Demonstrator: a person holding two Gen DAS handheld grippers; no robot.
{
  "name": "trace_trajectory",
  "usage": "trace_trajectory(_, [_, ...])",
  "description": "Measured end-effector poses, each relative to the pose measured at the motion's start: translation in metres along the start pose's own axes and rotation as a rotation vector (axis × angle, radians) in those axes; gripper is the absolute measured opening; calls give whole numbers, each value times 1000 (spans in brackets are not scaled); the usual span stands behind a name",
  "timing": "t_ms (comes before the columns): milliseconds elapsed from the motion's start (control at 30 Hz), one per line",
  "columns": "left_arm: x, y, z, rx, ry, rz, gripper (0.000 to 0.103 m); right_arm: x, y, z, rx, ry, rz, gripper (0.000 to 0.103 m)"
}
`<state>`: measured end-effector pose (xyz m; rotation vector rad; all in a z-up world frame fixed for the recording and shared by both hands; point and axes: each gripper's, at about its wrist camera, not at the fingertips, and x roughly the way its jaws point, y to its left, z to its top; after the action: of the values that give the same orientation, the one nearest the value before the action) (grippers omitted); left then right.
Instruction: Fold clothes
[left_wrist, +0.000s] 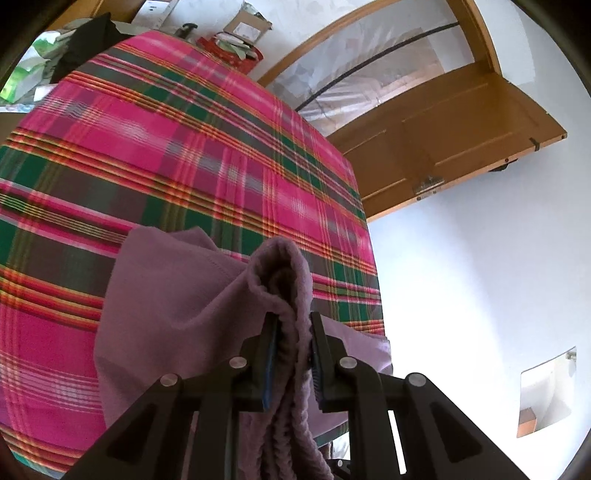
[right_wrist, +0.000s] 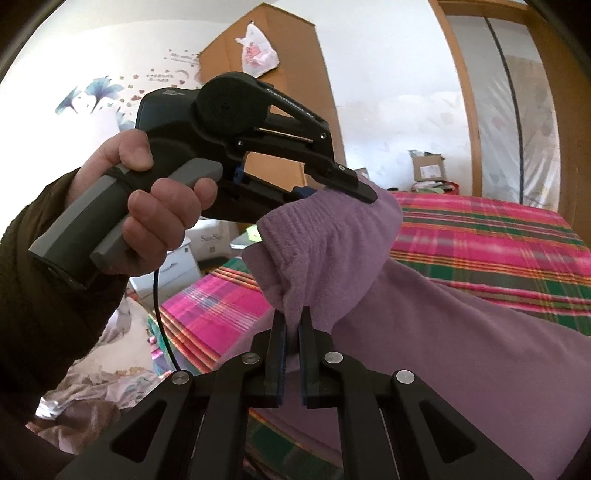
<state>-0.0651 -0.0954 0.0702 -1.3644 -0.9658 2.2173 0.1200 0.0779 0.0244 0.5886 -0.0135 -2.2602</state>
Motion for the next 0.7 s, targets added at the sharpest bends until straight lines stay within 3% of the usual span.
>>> trace_trajectory(567, [52,4,-9,-19,112,37,22,5,-35,-28,80,107,-17,10])
trace_trajectory(700, [64,1,-11,-7,145,36,28,6,-45,-28,104,103,-23,25])
